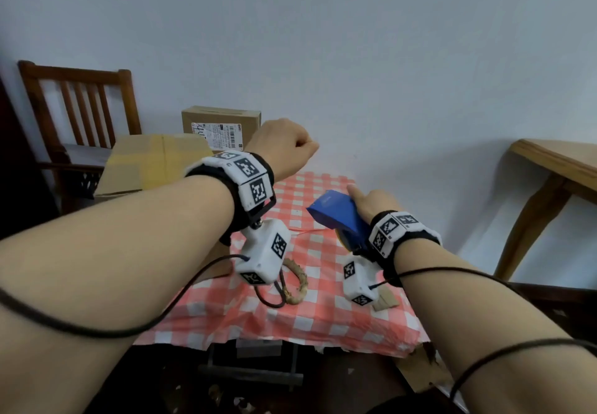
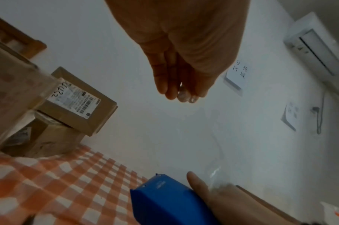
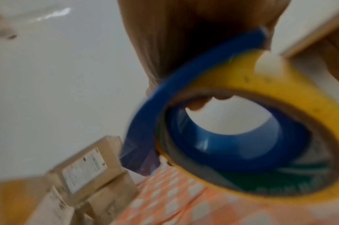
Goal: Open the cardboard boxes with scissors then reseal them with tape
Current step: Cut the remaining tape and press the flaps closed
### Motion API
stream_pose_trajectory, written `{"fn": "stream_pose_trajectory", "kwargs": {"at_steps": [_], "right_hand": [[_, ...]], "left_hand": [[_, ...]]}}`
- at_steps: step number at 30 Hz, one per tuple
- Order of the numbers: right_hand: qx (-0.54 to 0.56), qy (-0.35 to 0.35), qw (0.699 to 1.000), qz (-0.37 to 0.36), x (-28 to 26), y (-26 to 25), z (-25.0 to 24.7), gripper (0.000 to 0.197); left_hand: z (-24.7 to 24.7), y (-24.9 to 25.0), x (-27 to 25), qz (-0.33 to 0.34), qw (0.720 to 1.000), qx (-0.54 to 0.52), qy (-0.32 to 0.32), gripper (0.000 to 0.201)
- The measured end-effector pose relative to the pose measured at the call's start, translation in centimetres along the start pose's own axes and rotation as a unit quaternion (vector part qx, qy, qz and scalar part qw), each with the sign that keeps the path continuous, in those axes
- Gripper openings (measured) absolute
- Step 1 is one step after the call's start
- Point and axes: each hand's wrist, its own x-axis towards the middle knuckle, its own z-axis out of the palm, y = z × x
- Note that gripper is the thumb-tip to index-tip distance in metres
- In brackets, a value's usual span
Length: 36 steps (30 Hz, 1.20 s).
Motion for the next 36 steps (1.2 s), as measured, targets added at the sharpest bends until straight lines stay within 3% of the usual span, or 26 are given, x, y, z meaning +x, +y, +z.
{"fn": "stream_pose_trajectory", "kwargs": {"at_steps": [4,9,13,16,17,19,21,22,24,27,31,36], "right_hand": [[-0.023,-0.073,0.997,0.018,1.3,-0.5,3.2,0.04],[-0.154,-0.126,0.98,-0.014,2.4,0.3,6.5,0.033],[-0.128,-0.143,0.981,-0.03,2.8,0.4,6.8,0.035],[0.091,-0.053,0.992,-0.066,2.3,-1.3,4.7,0.026],[0.206,-0.04,0.974,-0.081,1.9,-2.2,3.7,0.026],[0.391,-0.092,0.909,-0.112,0.6,-4.1,1.9,0.03],[0.491,-0.158,0.845,-0.143,-0.6,-5.6,0.9,0.033],[0.501,-0.17,0.833,-0.161,-1.2,-6.1,0.7,0.03],[0.475,-0.175,0.841,-0.193,-2.1,-6.9,0.6,0.025],[0.398,-0.159,0.879,-0.21,-3.2,-7.4,0.5,0.015],[0.374,-0.14,0.89,-0.22,-4.0,-8.4,0.2,0.011],[0.314,-0.126,0.925,-0.171,-4.0,-7.6,-0.9,0.017]], "left_hand": [[0.4,-1.1,-0.4,-0.078,0.994,-0.067,-0.022,0.029],[0.3,-2.5,-0.2,-0.149,0.973,-0.165,-0.058,0.027],[-0.1,-3.3,-0.4,-0.167,0.967,-0.175,-0.082,0.028],[-0.4,-3.3,-0.6,-0.173,0.965,-0.178,-0.086,0.03],[-0.5,-3.3,-0.7,-0.176,0.964,-0.181,-0.085,0.03],[-0.8,-3.4,-0.9,-0.182,0.962,-0.187,-0.079,0.029],[-1.2,-3.6,-1.0,-0.19,0.962,-0.182,-0.076,0.026],[-1.4,-3.7,-1.2,-0.192,0.963,-0.176,-0.073,0.024],[-1.9,-3.8,-1.5,-0.198,0.963,-0.169,-0.064,0.023],[-2.7,-4.1,-1.9,-0.21,0.959,-0.182,-0.054,0.024],[-3.5,-4.9,-2.6,-0.212,0.965,-0.138,-0.062,0.018],[-8.3,-8.6,-3.2,-0.276,0.959,0.045,-0.037,0.06]]}}
